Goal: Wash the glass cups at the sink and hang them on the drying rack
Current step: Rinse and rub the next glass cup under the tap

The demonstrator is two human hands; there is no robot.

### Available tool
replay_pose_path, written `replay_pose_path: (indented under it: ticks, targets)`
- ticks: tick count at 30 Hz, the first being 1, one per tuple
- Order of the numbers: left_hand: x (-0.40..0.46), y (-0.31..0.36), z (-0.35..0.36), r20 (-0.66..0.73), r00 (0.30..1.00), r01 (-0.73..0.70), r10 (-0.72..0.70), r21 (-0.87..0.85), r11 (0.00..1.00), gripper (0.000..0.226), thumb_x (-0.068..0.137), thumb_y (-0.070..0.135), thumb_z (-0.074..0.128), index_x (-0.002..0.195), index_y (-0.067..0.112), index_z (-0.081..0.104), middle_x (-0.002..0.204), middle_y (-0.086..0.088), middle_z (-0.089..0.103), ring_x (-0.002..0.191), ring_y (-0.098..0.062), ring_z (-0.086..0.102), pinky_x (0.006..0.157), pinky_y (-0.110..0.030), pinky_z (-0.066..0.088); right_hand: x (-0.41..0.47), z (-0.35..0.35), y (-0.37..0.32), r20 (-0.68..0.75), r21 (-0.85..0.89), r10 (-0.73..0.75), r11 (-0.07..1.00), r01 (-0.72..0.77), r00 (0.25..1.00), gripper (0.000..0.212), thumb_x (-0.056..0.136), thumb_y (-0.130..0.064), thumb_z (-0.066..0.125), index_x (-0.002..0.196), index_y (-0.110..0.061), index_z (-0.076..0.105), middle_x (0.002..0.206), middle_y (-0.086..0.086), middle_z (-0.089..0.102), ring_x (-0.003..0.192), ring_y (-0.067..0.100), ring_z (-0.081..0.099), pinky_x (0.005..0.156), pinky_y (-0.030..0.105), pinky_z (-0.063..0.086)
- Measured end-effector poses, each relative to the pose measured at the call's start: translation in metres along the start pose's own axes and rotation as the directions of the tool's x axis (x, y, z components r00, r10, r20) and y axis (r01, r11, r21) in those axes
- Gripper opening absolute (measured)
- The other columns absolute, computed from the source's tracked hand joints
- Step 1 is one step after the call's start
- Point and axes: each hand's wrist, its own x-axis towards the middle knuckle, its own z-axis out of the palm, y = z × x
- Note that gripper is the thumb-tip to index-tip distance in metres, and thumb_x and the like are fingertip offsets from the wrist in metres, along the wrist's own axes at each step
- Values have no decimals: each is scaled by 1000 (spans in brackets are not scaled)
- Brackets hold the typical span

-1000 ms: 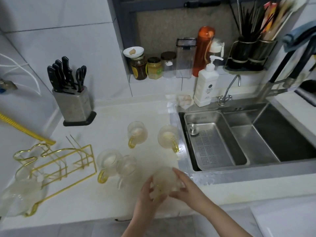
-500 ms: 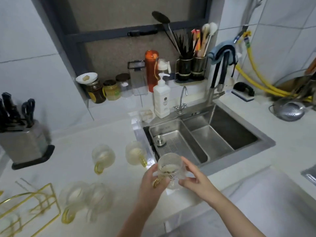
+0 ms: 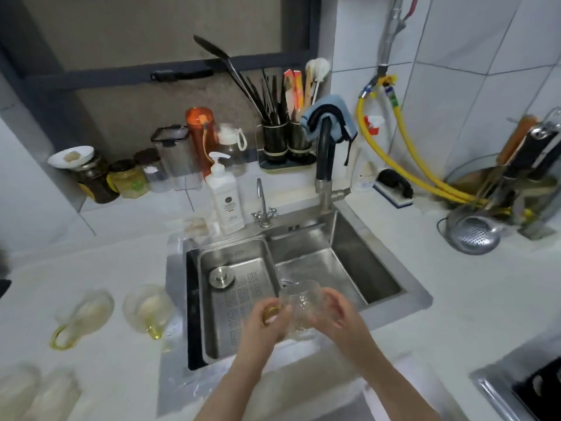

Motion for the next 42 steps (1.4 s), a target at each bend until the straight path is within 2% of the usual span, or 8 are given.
replay_pose_path:
  ticks: [2,8,11,15,27,30,35,42]
  targets:
    - [9,4,26,14,1000,25,-26,20,999,39,78,19,79,108,27,56,110,4,62,85,-16,64,84,-39,57,17,-26,6,8,-33,1,999,0,1000,46,73,-45,78,113,-34,58,98,-9,65,96,3,64,84,24,52]
    - [34,20,74,-24,996,86,-85,27,996,55,73,22,84,114,25,49,111,1,63,83,-18,67,82,-42,57,51,-69,10,85,-3,15,1000,-15,996,77,75,-54,67,141,-21,44,130,0,60,120,16,57,106,42,44]
    - [54,27,79,15,993,118,-118,26,993,54,69,42,84,111,33,52,104,-3,69,85,-22,68,80,-41,56,64,-78,10,90,24,-8,1000,6,996,77,73,-61,63,138,-23,47,113,-2,67,100,13,67,88,34,54]
    - [84,29,81,77,982,172,-172,6,985,36,82,33,75,112,26,55,99,-8,69,67,-20,65,75,-38,55,80,-78,8,5,46,11,999,-11,1000,24,89,-25,63,111,-33,58,91,-16,71,83,-7,67,71,11,51]
    - [139,31,67,186,940,280,-285,52,959,33,90,46,61,116,27,56,111,-4,64,71,-26,73,59,-28,58,128,-63,8,-96,29,145,989,-143,985,20,93,-21,61,101,-38,53,89,-23,60,77,-11,58,62,-2,42]
    - [144,34,64,205,933,292,-294,40,955,34,89,48,61,113,26,58,103,-2,65,73,-27,73,55,-27,57,131,-59,6,-91,50,172,984,-168,981,20,91,-31,61,108,-40,55,93,-26,60,82,-17,57,72,4,44]
    - [150,37,63,237,920,318,-312,14,948,39,87,51,61,113,22,58,105,-6,66,75,-29,74,55,-25,55,136,-61,5,-77,54,194,980,-190,978,43,89,-42,60,130,-28,56,116,-12,64,110,7,58,102,27,44]
    - [161,40,65,207,938,282,-279,18,959,41,87,49,62,120,26,56,111,0,61,73,-28,74,64,-30,60,154,-69,9,-5,30,201,979,-200,980,53,87,-47,59,136,-29,49,127,-7,58,119,15,55,106,42,44]
